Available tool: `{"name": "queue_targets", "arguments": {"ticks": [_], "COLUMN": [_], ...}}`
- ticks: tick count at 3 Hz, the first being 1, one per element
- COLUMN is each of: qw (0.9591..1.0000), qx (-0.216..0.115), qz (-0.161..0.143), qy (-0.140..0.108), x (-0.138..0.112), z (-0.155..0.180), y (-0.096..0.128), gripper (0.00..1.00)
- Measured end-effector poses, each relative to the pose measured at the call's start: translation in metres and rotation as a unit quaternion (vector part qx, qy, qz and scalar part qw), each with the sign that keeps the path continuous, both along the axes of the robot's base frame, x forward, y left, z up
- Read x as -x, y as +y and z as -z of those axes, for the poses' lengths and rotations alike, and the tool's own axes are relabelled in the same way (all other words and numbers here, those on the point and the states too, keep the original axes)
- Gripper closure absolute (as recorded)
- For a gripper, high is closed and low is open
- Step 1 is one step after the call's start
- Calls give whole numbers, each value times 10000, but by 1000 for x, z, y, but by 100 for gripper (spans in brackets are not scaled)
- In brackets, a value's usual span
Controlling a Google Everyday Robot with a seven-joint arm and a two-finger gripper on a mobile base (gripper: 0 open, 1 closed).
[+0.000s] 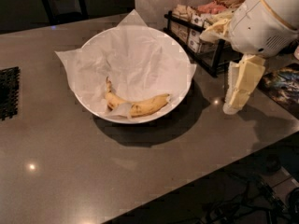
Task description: Pick banana from white bowl
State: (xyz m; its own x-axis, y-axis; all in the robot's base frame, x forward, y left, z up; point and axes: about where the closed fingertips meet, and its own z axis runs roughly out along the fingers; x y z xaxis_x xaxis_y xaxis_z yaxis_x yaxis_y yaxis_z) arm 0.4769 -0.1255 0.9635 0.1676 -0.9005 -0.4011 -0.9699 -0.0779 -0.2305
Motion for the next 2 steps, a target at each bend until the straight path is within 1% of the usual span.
{"name": "queue_targets", "arguments": {"ticks": [1, 2], "qw": [9993, 9953], "qx": [-280, -566], "qz": [-182, -756], "qy": [-166, -236], "x": [1, -6], "z": [-12, -22], "y": [13, 47], "gripper": [0, 0]}}
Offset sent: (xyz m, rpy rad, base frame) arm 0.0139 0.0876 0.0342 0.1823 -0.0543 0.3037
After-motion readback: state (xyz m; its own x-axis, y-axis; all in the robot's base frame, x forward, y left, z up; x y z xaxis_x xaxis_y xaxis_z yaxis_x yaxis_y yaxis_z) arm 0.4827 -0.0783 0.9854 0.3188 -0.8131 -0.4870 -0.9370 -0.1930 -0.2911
